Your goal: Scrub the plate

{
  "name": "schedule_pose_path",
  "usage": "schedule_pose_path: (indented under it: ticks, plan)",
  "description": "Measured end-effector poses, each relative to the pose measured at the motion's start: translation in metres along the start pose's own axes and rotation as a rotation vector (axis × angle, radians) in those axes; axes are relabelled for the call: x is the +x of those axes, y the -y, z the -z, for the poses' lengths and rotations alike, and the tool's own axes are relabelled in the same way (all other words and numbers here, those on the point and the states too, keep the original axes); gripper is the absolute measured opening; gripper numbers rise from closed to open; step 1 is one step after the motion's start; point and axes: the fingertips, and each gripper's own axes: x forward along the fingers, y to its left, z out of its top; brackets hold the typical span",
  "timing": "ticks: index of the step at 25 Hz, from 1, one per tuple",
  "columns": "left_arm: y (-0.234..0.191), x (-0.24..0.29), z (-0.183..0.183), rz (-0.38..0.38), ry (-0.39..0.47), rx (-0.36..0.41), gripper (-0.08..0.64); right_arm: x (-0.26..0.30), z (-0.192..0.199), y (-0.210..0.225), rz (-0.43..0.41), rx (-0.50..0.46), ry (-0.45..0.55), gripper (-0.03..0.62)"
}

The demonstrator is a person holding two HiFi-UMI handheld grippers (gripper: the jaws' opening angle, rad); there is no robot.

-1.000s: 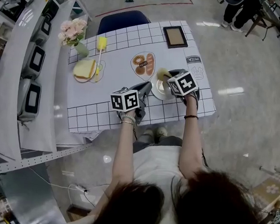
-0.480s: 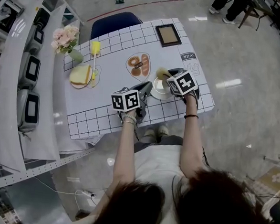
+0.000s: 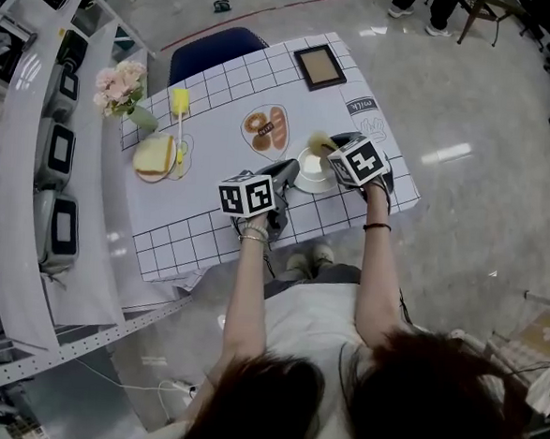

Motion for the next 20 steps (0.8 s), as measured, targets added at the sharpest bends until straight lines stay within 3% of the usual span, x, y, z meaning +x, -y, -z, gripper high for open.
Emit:
schedule_pose_path:
  ticks: [20]
  plan:
    - [0.018,0.006,0.01,0.054,-0.039,0.02,0.011,-0.024,0.018,0.001,0.032,0.033,-0.016,0.08]
